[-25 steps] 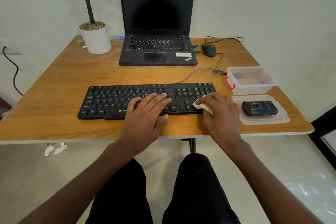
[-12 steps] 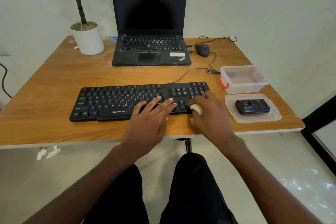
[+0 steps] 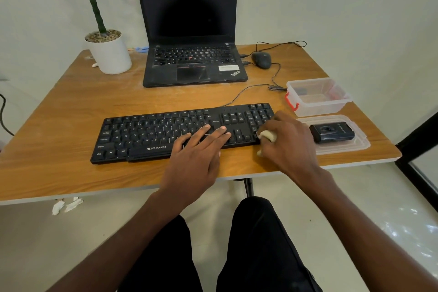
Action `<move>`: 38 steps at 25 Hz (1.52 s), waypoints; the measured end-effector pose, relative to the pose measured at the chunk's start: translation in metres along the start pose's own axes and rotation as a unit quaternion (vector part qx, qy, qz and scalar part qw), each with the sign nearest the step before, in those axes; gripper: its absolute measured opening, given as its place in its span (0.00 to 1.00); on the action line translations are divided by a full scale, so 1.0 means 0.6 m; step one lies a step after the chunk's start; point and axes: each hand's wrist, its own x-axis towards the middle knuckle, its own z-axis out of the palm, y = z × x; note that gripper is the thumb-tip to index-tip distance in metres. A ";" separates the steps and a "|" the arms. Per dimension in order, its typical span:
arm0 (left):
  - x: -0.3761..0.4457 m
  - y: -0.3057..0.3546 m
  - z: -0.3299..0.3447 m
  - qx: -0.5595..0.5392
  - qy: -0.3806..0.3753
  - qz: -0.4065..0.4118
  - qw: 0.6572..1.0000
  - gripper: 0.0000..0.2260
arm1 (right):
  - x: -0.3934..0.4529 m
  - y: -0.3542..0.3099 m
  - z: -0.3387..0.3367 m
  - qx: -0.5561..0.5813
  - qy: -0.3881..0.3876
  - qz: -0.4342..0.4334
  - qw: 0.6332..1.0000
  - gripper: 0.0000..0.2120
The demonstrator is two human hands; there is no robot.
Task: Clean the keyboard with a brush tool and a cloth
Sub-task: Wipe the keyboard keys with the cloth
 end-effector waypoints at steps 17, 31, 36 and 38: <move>0.004 -0.008 0.006 -0.004 -0.003 0.006 1.000 0.22 | -0.009 -0.016 0.011 0.022 -0.025 -0.023 0.999 0.06; 0.004 -0.001 0.001 -0.017 -0.003 0.011 1.000 0.22 | -0.015 -0.044 0.007 0.016 0.007 0.087 0.996 0.06; 0.004 0.002 -0.020 -0.159 0.044 0.008 0.986 0.20 | -0.013 -0.070 0.004 0.488 -0.030 0.140 0.861 0.15; 0.005 0.002 -0.038 -0.332 0.096 -0.056 0.937 0.18 | -0.011 -0.072 0.001 0.560 -0.050 0.192 0.804 0.13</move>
